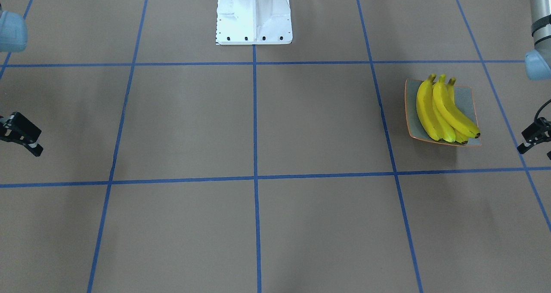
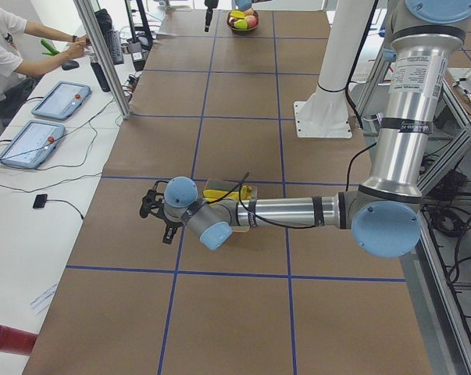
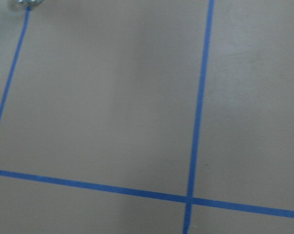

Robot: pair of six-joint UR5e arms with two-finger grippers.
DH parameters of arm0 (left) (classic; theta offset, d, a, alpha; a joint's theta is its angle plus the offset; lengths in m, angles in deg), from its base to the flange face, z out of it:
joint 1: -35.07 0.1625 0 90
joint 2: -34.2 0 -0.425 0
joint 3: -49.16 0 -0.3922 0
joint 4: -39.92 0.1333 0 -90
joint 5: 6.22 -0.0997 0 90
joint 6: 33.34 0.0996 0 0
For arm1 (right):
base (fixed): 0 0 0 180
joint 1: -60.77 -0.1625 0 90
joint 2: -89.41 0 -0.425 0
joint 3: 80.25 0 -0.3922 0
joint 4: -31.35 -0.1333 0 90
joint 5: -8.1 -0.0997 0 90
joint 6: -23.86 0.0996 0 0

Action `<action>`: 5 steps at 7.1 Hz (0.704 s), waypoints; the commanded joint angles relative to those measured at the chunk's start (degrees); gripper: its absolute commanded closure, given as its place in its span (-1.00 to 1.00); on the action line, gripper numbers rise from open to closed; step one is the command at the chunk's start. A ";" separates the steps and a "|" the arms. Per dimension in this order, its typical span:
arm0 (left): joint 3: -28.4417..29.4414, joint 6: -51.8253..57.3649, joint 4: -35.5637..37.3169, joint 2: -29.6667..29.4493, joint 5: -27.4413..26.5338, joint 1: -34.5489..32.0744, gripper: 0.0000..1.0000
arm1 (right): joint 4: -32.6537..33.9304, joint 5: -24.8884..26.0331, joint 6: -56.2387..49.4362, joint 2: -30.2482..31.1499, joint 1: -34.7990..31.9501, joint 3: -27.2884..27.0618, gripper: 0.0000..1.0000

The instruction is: Transfer all bananas from basket to plate

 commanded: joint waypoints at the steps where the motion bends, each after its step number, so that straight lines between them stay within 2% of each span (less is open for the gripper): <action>1: -0.21 5.61 9.40 -2.93 -0.49 -1.58 -0.97 | 0.24 -0.73 -10.78 4.58 -4.79 3.28 -1.00; 3: -1.61 14.29 23.61 -7.23 -0.58 -3.59 -0.97 | 0.15 -0.91 -13.12 6.79 -6.39 5.74 -1.00; 4: -3.36 19.90 31.52 -8.47 -0.58 -5.78 -0.98 | 0.06 -2.30 -15.64 6.89 -7.87 8.02 -1.00; 5: -5.99 21.79 37.34 -8.57 -0.58 -6.50 -0.98 | 0.15 -5.88 -19.24 6.89 -10.15 10.48 -1.00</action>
